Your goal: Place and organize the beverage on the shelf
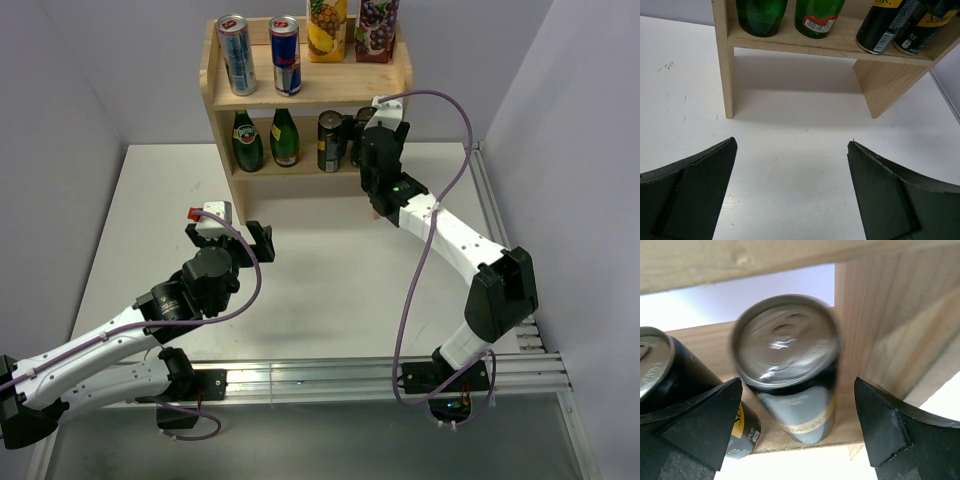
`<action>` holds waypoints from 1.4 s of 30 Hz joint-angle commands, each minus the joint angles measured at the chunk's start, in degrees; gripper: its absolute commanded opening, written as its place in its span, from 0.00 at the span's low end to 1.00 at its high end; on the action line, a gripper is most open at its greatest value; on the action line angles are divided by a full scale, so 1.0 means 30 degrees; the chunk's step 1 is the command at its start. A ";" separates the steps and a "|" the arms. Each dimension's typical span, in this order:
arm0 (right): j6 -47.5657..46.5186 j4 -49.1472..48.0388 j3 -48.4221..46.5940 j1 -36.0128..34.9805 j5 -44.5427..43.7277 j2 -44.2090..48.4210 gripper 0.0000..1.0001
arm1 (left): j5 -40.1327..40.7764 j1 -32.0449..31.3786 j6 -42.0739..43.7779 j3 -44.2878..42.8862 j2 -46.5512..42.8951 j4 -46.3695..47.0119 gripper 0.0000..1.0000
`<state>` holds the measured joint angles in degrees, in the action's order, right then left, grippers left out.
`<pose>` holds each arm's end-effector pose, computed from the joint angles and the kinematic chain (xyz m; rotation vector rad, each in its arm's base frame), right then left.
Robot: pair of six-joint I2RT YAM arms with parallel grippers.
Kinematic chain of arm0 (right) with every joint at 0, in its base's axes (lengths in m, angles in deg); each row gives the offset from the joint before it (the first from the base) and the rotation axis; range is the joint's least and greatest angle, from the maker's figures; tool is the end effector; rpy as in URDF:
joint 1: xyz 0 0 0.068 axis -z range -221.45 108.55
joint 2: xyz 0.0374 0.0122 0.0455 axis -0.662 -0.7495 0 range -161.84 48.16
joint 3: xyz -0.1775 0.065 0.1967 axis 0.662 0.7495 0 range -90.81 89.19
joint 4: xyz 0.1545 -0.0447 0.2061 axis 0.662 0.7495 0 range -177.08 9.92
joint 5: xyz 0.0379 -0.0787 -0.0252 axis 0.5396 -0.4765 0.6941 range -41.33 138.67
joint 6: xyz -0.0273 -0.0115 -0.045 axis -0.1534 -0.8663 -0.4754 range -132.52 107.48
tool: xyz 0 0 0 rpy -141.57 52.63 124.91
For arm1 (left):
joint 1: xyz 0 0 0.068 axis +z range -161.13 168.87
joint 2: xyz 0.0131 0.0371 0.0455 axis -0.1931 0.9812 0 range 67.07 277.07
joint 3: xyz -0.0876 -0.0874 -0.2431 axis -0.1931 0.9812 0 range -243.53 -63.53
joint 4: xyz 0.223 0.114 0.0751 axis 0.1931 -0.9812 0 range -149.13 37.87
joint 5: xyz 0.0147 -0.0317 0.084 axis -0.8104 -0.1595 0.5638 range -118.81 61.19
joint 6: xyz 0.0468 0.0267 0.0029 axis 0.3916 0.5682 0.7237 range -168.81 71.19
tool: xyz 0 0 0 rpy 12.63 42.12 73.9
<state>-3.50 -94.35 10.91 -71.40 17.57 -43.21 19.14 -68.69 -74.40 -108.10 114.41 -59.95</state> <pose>0.3405 0.1750 0.3698 0.1052 1.6547 0.0627 0.1215 -0.1420 0.3378 -0.1275 1.7014 -0.3495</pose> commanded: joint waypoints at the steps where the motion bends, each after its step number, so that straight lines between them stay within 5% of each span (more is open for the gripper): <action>1: 0.0129 -0.0888 0.0312 0.0054 -0.0417 0.1160 1.00 | 0.0308 0.0056 0.0120 -0.0024 -0.0162 0.0583 0.99; 32: 0.3088 0.0020 0.5696 -0.0678 0.2657 0.8271 0.98 | 0.0278 0.0085 0.0090 -0.0580 0.0746 0.0612 0.99; 36: 0.3001 0.0691 0.7778 -0.2866 0.2136 1.1086 0.99 | 0.0717 0.0085 -0.0054 -0.0375 0.0951 0.0352 0.99; 42: 0.4198 0.4556 1.0621 -0.7938 -0.2464 1.6067 1.00 | -0.0067 0.0056 -0.1868 -0.0726 0.0310 -0.1582 0.99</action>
<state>6.22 -86.56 40.14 -90.86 18.19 -1.20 20.06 -68.67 -76.19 -108.12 117.16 -62.00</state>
